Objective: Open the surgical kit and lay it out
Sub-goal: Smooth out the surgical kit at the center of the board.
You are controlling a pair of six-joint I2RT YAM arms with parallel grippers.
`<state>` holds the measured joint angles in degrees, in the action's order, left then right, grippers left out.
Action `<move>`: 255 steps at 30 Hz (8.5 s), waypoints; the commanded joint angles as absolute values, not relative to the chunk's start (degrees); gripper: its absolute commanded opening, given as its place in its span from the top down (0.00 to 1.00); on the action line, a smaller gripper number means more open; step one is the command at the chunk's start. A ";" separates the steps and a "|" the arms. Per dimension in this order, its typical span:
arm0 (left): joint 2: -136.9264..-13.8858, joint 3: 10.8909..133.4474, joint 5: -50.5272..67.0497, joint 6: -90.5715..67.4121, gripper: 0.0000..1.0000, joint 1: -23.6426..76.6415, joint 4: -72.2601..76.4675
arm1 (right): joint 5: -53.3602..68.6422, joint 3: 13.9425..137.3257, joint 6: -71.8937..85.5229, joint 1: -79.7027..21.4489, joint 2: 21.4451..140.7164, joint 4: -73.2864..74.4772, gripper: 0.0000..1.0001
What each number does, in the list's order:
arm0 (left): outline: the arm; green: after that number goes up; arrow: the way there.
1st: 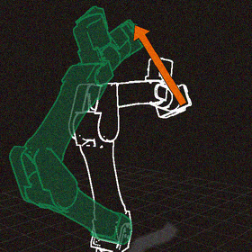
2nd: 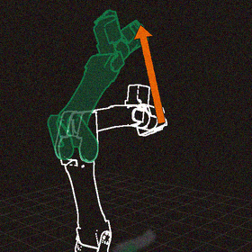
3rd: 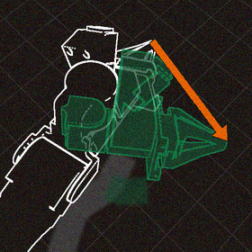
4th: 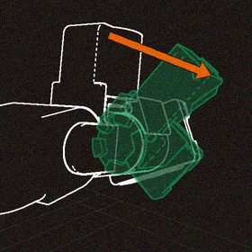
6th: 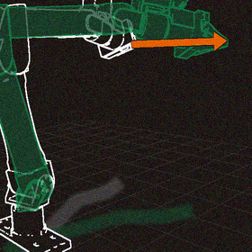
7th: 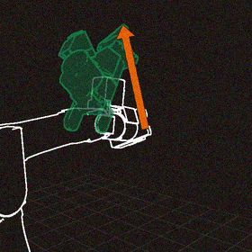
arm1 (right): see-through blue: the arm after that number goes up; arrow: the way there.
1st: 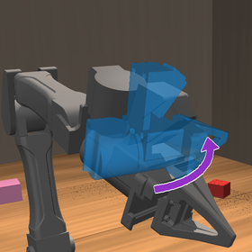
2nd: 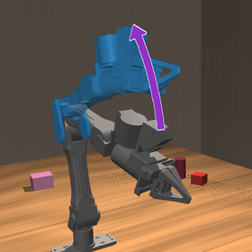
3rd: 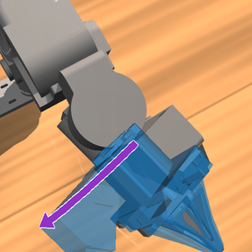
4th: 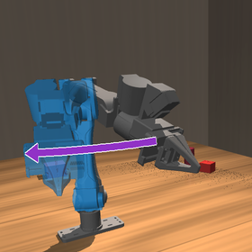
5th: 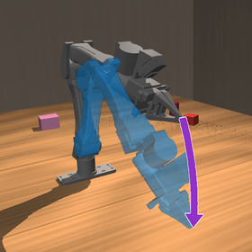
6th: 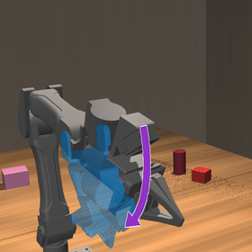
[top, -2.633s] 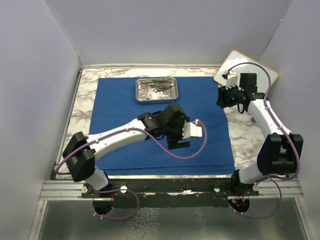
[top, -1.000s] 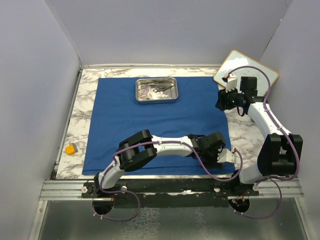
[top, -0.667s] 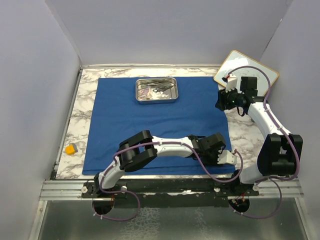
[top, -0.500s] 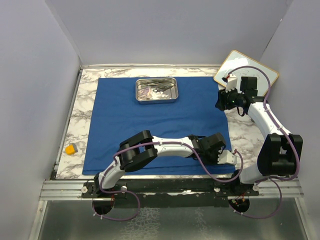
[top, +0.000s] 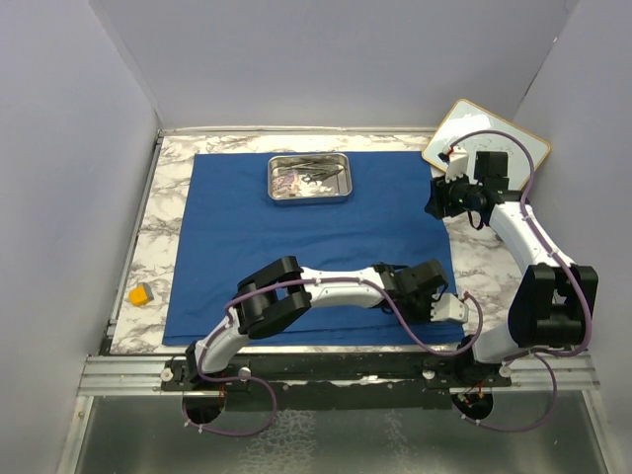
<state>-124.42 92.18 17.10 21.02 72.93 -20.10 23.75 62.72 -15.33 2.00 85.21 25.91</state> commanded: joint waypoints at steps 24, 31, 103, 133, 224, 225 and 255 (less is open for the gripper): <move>-125.48 96.50 31.58 15.28 1.00 72.82 -24.82 | 26.30 62.92 -16.70 2.33 86.03 26.71 0.54; -125.60 96.85 33.78 14.62 1.00 72.86 -24.81 | 26.51 62.92 -16.70 2.33 86.04 26.78 0.54; -106.05 72.94 36.68 28.15 0.26 46.19 -22.47 | 33.35 62.89 -20.65 2.34 88.97 29.19 0.54; -118.24 79.10 32.09 16.38 0.32 45.86 -8.31 | 31.18 62.40 -18.20 2.29 89.12 27.47 0.57; -117.93 69.39 13.82 7.63 0.27 38.06 -4.56 | 15.34 51.11 -43.86 -5.71 92.00 43.56 0.58; -117.67 69.29 13.80 7.77 0.27 38.01 -4.55 | 14.45 50.41 -44.10 -5.34 91.88 43.36 0.58; -106.05 68.32 23.95 16.35 0.26 38.01 -9.31 | 35.62 69.87 -36.47 -2.92 90.14 47.62 0.58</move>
